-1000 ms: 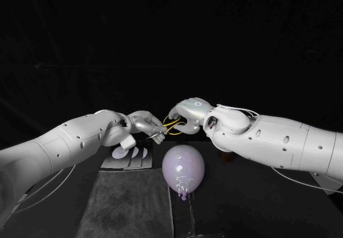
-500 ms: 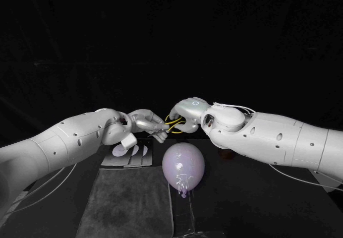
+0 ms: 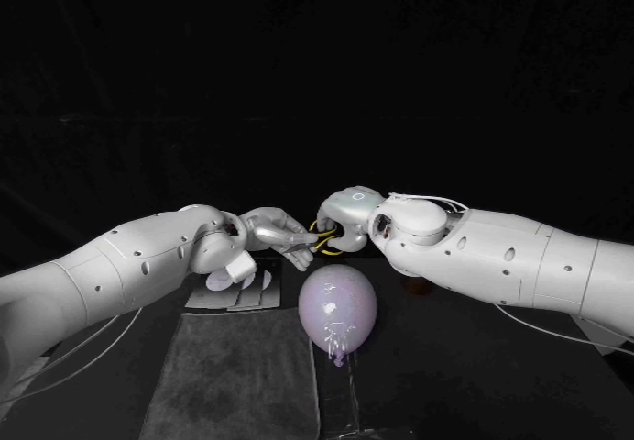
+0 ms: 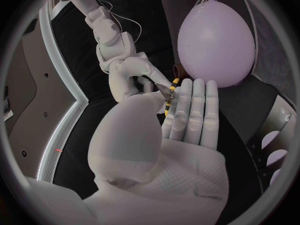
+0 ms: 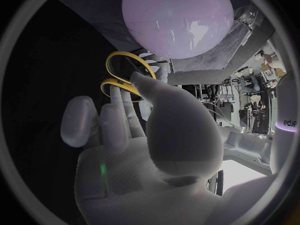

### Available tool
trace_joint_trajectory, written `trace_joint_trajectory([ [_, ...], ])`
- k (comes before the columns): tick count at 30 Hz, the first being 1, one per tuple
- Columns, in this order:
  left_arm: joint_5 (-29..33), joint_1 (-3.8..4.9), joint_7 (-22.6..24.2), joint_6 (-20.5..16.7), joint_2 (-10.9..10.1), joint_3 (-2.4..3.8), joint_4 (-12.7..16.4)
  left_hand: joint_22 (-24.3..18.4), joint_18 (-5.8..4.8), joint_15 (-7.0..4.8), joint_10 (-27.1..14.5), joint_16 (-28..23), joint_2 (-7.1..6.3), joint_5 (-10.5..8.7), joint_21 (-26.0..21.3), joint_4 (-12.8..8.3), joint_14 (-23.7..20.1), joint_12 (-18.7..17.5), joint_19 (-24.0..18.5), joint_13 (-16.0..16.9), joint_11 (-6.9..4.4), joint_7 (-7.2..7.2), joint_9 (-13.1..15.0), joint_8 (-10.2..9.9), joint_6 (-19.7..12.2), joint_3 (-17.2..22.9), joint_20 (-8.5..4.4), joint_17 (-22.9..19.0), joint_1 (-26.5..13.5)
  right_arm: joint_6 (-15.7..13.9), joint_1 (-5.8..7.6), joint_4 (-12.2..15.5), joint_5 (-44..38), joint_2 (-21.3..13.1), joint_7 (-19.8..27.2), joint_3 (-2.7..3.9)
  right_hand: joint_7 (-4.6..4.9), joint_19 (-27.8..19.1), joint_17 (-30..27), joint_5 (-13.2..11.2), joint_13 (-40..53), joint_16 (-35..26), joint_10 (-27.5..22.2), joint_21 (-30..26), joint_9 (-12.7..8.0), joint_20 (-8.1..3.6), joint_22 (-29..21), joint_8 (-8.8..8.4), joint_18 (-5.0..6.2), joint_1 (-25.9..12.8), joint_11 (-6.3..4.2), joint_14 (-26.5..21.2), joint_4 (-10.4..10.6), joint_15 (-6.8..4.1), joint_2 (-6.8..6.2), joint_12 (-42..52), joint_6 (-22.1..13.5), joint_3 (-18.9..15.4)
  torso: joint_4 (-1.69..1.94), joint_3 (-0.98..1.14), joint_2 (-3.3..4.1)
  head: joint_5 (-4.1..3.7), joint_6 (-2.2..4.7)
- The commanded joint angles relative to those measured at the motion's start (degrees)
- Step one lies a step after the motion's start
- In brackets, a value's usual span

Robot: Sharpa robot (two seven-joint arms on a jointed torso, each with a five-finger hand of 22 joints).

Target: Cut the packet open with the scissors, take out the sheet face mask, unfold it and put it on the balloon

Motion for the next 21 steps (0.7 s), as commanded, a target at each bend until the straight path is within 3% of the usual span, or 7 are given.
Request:
trace_joint_trajectory([
  [1, 3.5, 0.47, 4.0, 2.3, 0.4, 0.46, 1.9, 0.1, 0.72, -0.31, 0.2, -0.2, 0.45, 0.33, 0.3, -7.0, -0.3, -0.3, -0.3, 0.0, -0.25, -0.34, 0.4, 0.4, 0.2, 7.0, -0.04, 0.1, 0.1, 3.7, -0.54, -0.6, -2.3, 0.2, -0.5, -0.34, -0.1, 0.4, 0.0, 0.1, 0.0, 0.3, 0.8, 0.3, 0.1, 0.15, 0.1, 0.26, -0.84, -0.1, -0.41, 1.5, 0.1, 0.36, 0.25, 0.0, 0.4, 0.1, 0.02, 0.01, 0.03, 0.0, 0.04],
  [6, 4.2, 0.47, 4.6, 2.4, 0.4, 0.48, 2.7, 0.1, 0.71, -0.3, 0.2, -0.2, 0.46, 0.33, 0.3, -7.0, -0.3, -0.3, -0.4, 0.0, -0.24, -0.34, 0.4, 0.4, 0.2, 7.0, -0.02, 0.1, 0.0, 4.1, -0.67, -0.6, -2.9, 0.4, 0.1, -0.36, -0.33, 0.4, -0.3, 0.0, -0.2, 0.3, 0.5, 0.3, 0.0, 0.11, 0.2, -0.1, -0.8, -0.3, -0.49, 1.4, 0.0, 0.25, -0.46, -0.6, -0.1, 0.0, -0.01, 0.02, 0.05, -0.09, 0.13],
  [15, 4.4, 0.47, 5.1, 1.5, 0.1, 0.5, 2.7, 0.2, 0.72, -0.31, 0.2, -0.2, 0.54, 0.33, 0.3, -7.0, -0.3, -0.3, -0.4, 0.0, -0.26, -0.37, 0.4, 0.4, 0.2, 7.1, -0.02, 0.1, -0.1, 4.9, -0.72, 0.2, -1.7, -0.3, 1.8, -0.37, -0.71, 0.2, -0.6, -0.1, -0.4, 0.2, 0.3, 0.2, -0.2, -0.06, 0.2, -0.68, -0.72, 0.0, -0.63, 1.3, -0.3, -0.08, -0.64, -1.5, -1.1, 0.3, 0.04, 0.01, 0.06, -0.17, 0.21],
  [21, 4.1, 0.47, 5.1, 1.1, -0.2, 0.5, 2.5, 0.2, 0.75, -0.33, 0.2, -0.2, 0.61, 0.33, 0.4, -7.1, -0.2, -0.3, -0.4, 0.0, -0.3, -0.41, 0.5, 0.4, 0.3, 7.1, -0.03, 0.2, -0.1, 2.7, -0.72, 0.9, 0.2, -1.0, 3.3, -0.37, -0.82, 0.2, -0.5, -0.1, -0.3, 0.2, 1.0, 0.2, 0.0, -0.27, 0.3, -0.44, -0.73, 0.4, -0.82, 1.2, -0.5, -0.28, -0.05, -1.6, -0.7, 1.0, -0.05, 0.02, 0.03, -0.3, 0.3],
])
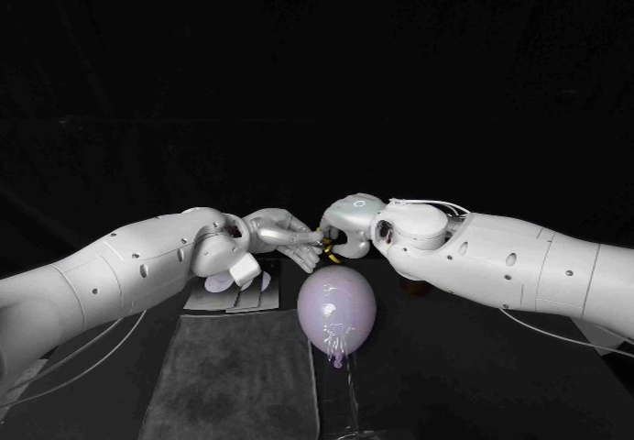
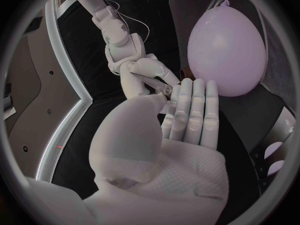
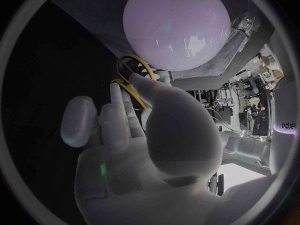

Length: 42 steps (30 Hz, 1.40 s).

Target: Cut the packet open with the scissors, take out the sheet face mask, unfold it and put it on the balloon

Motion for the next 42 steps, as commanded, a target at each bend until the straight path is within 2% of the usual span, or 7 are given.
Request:
trace_joint_trajectory([
  [1, 2.2, 0.43, 3.9, 1.1, 0.2, 0.38, 0.3, 0.1, 0.77, -0.27, 0.0, -0.2, -0.12, -0.08, 0.2, -7.2, 0.0, -0.3, -0.4, 0.0, -0.31, 0.16, 0.0, -0.2, -0.4, 7.1, -0.03, 0.1, 0.5, 0.1, -0.32, 0.5, 1.4, -0.1, 2.5, -0.21, -0.11, 0.2, 0.1, -0.1, 0.0, 0.3, 0.7, 0.2, 0.3, -0.3, 0.2, 0.32, -0.74, 0.5, -0.24, 1.3, 0.0, -0.29, 0.03, -0.1, 0.3, 0.5, -0.04, 0.0, -0.02, -0.04, 0.05],
  [7, 1.9, 0.43, 3.6, 1.0, 0.1, 0.38, 0.2, 0.2, 0.8, -0.3, 0.0, -0.2, -0.11, -0.08, 0.3, -7.4, 0.0, -0.2, -0.4, 0.0, -0.34, 0.13, 0.1, -0.2, -0.4, 7.1, -0.05, 0.1, 0.5, -2.5, -0.32, 0.9, 4.3, -0.3, 3.2, -0.2, 0.22, 0.3, 0.1, -0.1, 0.1, 0.4, 2.4, 0.3, 0.6, -0.03, 0.5, 0.78, -0.85, -0.2, -0.13, 1.3, 0.4, 0.26, 0.26, -0.1, 1.0, 0.8, 0.0, 0.01, -0.04, -0.11, 0.24],
  [16, 1.5, 0.43, 3.1, 1.4, 0.3, 0.33, 0.1, 0.2, 0.81, -0.31, 0.0, -0.2, -0.11, -0.08, 0.3, -7.4, 0.0, -0.2, -0.5, 0.0, -0.35, 0.13, 0.1, -0.2, -0.4, 7.2, -0.06, 0.1, 0.5, -4.5, -0.32, 1.0, 7.8, -0.1, 3.0, -0.19, 0.8, 0.3, 0.1, -0.2, 0.1, 0.6, 3.2, 0.4, 0.8, 0.5, 0.7, 0.89, -0.88, -1.5, 0.31, 1.2, 1.4, 0.85, 0.09, -0.3, 1.2, 0.3, 0.02, -0.02, -0.03, -0.12, 0.27],
  [30, 1.1, 0.43, 2.3, 1.2, 0.4, 0.28, -0.1, 0.2, 0.82, -0.31, 0.0, -0.3, -0.11, -0.08, 0.4, -7.5, 0.0, -0.2, -0.5, 0.0, -0.35, 0.14, 0.1, -0.2, -0.4, 7.2, -0.06, 0.2, 0.5, -4.5, -0.32, 0.6, 9.4, 0.3, 2.5, -0.19, 0.94, 0.2, 0.0, -0.2, 0.1, 0.6, 3.4, 0.3, 0.8, 0.64, 0.6, 0.92, -0.84, -2.0, 0.4, 1.2, 1.7, 0.95, 0.03, -0.5, 1.3, 0.1, 0.0, -0.04, -0.01, -0.28, 0.16],
  [42, 1.1, 0.43, 1.9, 0.5, 0.5, 0.27, -0.3, 0.4, 0.75, -0.14, -0.4, -0.6, 0.0, -0.08, 0.6, -7.9, -0.4, -0.5, -0.9, -0.1, -0.16, 0.28, 0.3, -0.3, -0.7, 7.6, 0.05, 0.2, 0.1, -5.0, -0.33, 0.8, 11.0, 0.2, 2.6, -0.19, 0.97, 0.2, 0.2, -0.2, 0.1, 0.7, 3.6, 0.3, 0.9, 0.7, 0.7, 1.0, -0.84, -2.1, 0.4, 1.2, 1.9, 0.97, 0.12, -0.5, 1.5, 0.1, -0.03, 0.02, -0.02, -0.45, 0.24],
])
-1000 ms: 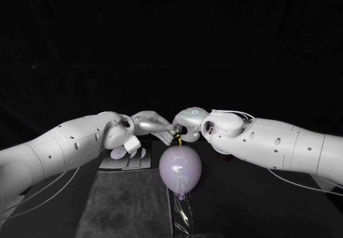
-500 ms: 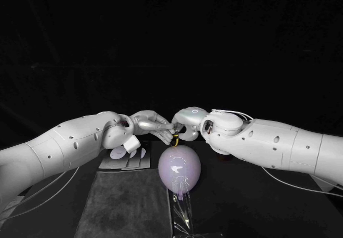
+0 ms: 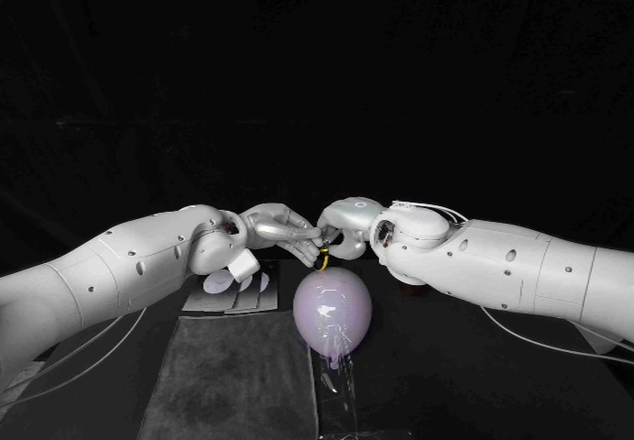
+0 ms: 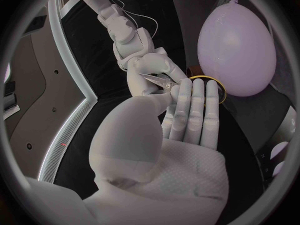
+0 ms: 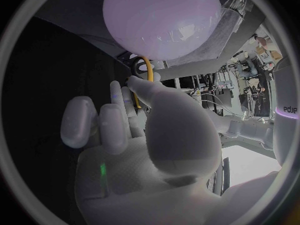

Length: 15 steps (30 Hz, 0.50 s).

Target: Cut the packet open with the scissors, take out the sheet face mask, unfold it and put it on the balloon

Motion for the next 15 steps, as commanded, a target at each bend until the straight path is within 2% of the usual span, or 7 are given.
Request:
trace_joint_trajectory([
  [1, 0.3, 0.0, -0.3, -0.4, 0.4, 0.0, 0.2, 0.1, 1.12, -0.1, -0.6, -0.6, -0.41, 0.16, 0.3, -2.6, -0.7, -0.4, -0.7, -0.1, -0.03, 0.2, 0.1, 0.1, -0.7, 2.4, 0.12, 0.0, -0.5, -1.5, 0.09, 0.5, 1.9, 0.3, 1.4, 0.14, 0.29, 0.0, 0.1, -0.2, 0.1, 0.2, 0.6, 0.0, 0.1, 0.5, 0.2, -0.08, -0.83, -0.7, -0.03, 1.0, 0.3, 0.34, 0.16, -0.2, 0.1, 0.0, -0.03, 0.01, 0.0, -0.07, 0.09],
  [5, 0.9, 0.0, -0.3, -2.0, 0.4, 0.0, 0.1, 0.2, 1.12, 0.17, -1.4, -1.2, -0.85, 0.17, 0.5, -3.7, -1.3, -0.6, -1.2, -0.3, 0.33, 0.72, 0.1, -0.3, -1.0, 2.9, 0.19, -0.1, -0.2, -2.5, 0.09, 0.5, 4.3, 0.2, 1.7, 0.14, 0.23, 0.2, 0.4, -0.2, 0.1, 0.4, 0.8, 0.2, 0.1, 0.54, 0.4, 0.03, -0.87, -0.7, -0.07, 1.0, 0.4, 0.32, 0.31, -0.2, 0.4, 0.0, -0.02, 0.04, 0.0, -0.16, 0.13],
  [10, 1.5, 0.0, -0.2, -3.6, 0.5, 0.0, 0.1, 0.6, 1.08, 0.43, -2.2, -1.8, -1.37, 0.15, 0.9, -5.3, -1.8, -0.7, -1.8, -0.4, 0.72, 1.25, -0.1, -0.8, -1.4, 3.2, 0.14, -0.3, 0.4, -3.6, 0.09, 0.6, 6.9, 0.1, 2.1, 0.15, 0.15, 0.3, 0.5, -0.1, 0.1, 0.5, 1.1, 0.4, 0.2, 0.55, 0.6, 0.15, -0.89, -0.7, -0.14, 1.1, 0.5, 0.29, 0.43, -0.2, 0.6, 0.0, -0.05, -0.02, -0.02, -0.28, 0.29],
  [15, 2.4, 0.0, 0.0, -4.3, 0.6, 0.0, 0.2, 0.9, 0.54, 1.31, -4.4, -3.3, -1.88, 0.17, 1.0, -7.1, -3.3, -0.7, -3.9, -0.5, 1.67, 2.26, -0.8, -2.2, -2.5, 2.9, 0.48, -1.0, 0.4, -5.0, 0.09, 0.7, 9.8, 0.1, 2.6, 0.16, 0.13, 0.3, 0.5, -0.1, 0.1, 0.6, 1.3, 0.4, 0.3, 0.55, 0.6, 0.23, -0.89, -0.7, -0.19, 1.1, 0.6, 0.25, 0.54, -0.1, 0.7, 0.1, 0.02, -0.04, 0.0, -0.38, 0.32],
])
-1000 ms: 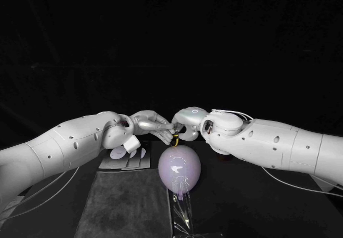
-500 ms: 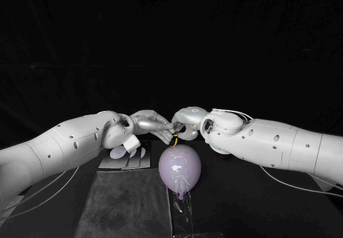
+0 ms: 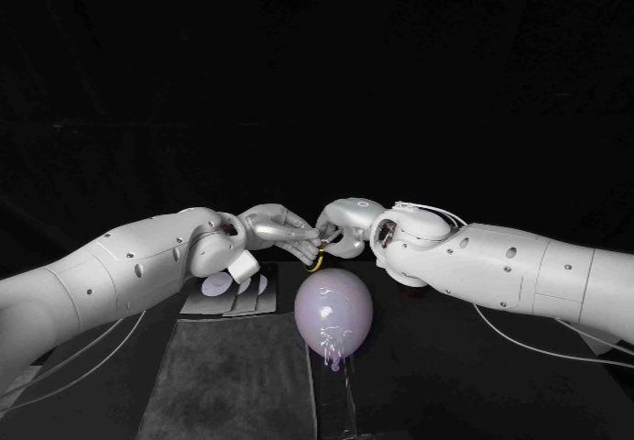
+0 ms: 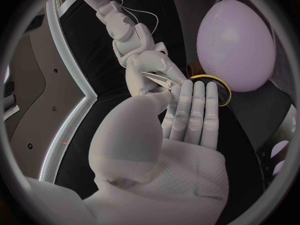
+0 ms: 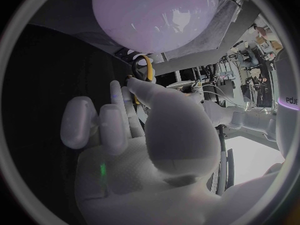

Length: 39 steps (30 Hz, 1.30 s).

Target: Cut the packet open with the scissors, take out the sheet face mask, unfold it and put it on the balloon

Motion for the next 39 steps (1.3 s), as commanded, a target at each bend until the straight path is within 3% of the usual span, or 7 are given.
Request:
trace_joint_trajectory([
  [1, 1.6, 0.01, 0.2, -2.4, 0.4, 0.02, 0.2, 0.1, 0.45, 0.48, -1.5, -0.9, -0.93, 0.16, -0.1, -5.7, -1.2, -0.3, -1.5, -0.1, 0.35, 0.59, -0.5, -1.0, -1.0, 4.6, 0.18, -0.3, 0.1, -3.0, 0.12, 0.7, 4.5, 0.4, 2.5, 0.18, -0.05, 0.1, 0.0, -0.1, 0.1, 0.3, 0.5, 0.1, 0.1, 0.34, 0.0, 0.23, -0.88, -0.4, -0.17, 1.1, 0.3, 0.25, 0.24, -0.1, 0.5, 0.0, 0.06, -0.05, 0.0, -0.05, -0.01],
  [9, 2.1, 0.01, 0.1, -2.7, 0.5, 0.02, 0.3, -0.1, 0.19, 1.38, -4.7, -2.4, -1.52, 0.12, -0.6, -6.8, -2.7, -0.3, -3.2, -0.1, 1.22, 1.15, -1.0, -2.0, -2.0, 3.2, 0.89, -1.0, -0.6, -4.0, 0.12, 0.9, 7.3, 0.4, 3.0, 0.23, 0.03, 0.0, 0.0, -0.2, 0.1, 0.3, 0.6, 0.1, 0.1, 0.34, 0.0, 0.24, -0.85, -0.6, -0.15, 1.1, 0.4, 0.25, 0.18, -0.2, 0.5, -0.1, 0.1, -0.06, 0.0, -0.24, -0.06],
  [23, 2.4, 0.0, 0.5, -3.7, 0.7, 0.02, 0.4, -0.7, 1.17, 1.88, -9.1, -2.9, -2.35, 0.13, -1.4, -8.0, -3.1, 0.2, -2.9, 0.0, 2.05, 1.34, -0.6, -1.7, -3.4, 1.6, 1.68, -2.0, -0.9, -4.8, 0.13, 1.5, 12.2, 0.5, 3.8, 0.36, 0.18, -0.1, -0.2, -0.2, 0.1, 0.2, 0.7, -0.1, 0.1, 0.36, -0.1, 0.2, -0.81, -0.9, -0.08, 1.0, 0.6, 0.28, -0.02, -0.3, 0.4, -0.3, 0.03, -0.01, -0.02, -0.27, 0.15],
  [31, 2.4, 0.0, 0.7, -4.5, 0.8, 0.03, 0.6, -1.4, 1.58, 1.8, -9.1, -2.9, -2.2, 0.18, -2.0, -9.7, -2.9, 2.7, -2.2, 1.1, 1.8, 1.09, 1.7, 1.8, -5.8, -1.2, 2.04, -2.8, -0.4, -5.3, 0.13, 1.7, 13.8, 0.5, 4.2, 0.41, 0.26, -0.2, -0.2, -0.2, 0.0, 0.3, 0.6, -0.2, 0.1, 0.37, -0.3, 0.17, -0.78, -1.0, -0.04, 1.0, 0.7, 0.31, -0.08, -0.3, 0.4, -0.4, 0.05, -0.01, 0.02, -0.31, 0.19],
  [35, 2.4, -0.01, 0.9, -5.3, 0.8, 0.03, 0.7, -2.2, 1.54, 1.93, -10.6, -2.9, -1.91, 0.16, -3.1, -10.9, -2.9, 5.8, -2.1, 2.6, 1.93, 1.66, 4.7, 6.0, -9.5, -3.3, 2.32, -3.5, 0.0, -5.6, 0.13, 1.9, 14.3, 0.5, 4.4, 0.44, 0.31, -0.3, -0.3, -0.3, 0.0, 0.2, 0.6, -0.3, 0.1, 0.38, -0.4, 0.13, -0.76, -1.1, 0.0, 1.0, 0.8, 0.33, -0.14, -0.4, 0.3, -0.5, 0.02, -0.04, 0.02, -0.41, 0.22],
  [39, 2.4, -0.01, 1.1, -5.8, 0.8, 0.03, 0.7, -2.9, 1.59, 2.07, -12.1, -3.0, -2.1, 0.33, -4.0, -11.4, -3.0, 7.4, -2.0, 3.4, 2.28, 2.07, 6.5, 8.6, -12.4, -4.0, 2.57, -3.9, -0.1, -6.0, 0.13, 2.1, 14.8, 0.4, 4.6, 0.45, 0.36, -0.3, -0.4, -0.3, 0.0, 0.2, 0.5, -0.4, 0.1, 0.4, -0.4, 0.09, -0.73, -1.1, 0.03, 1.0, 0.8, 0.36, -0.17, -0.4, 0.3, -0.5, 0.01, -0.06, 0.0, -0.47, 0.28],
])
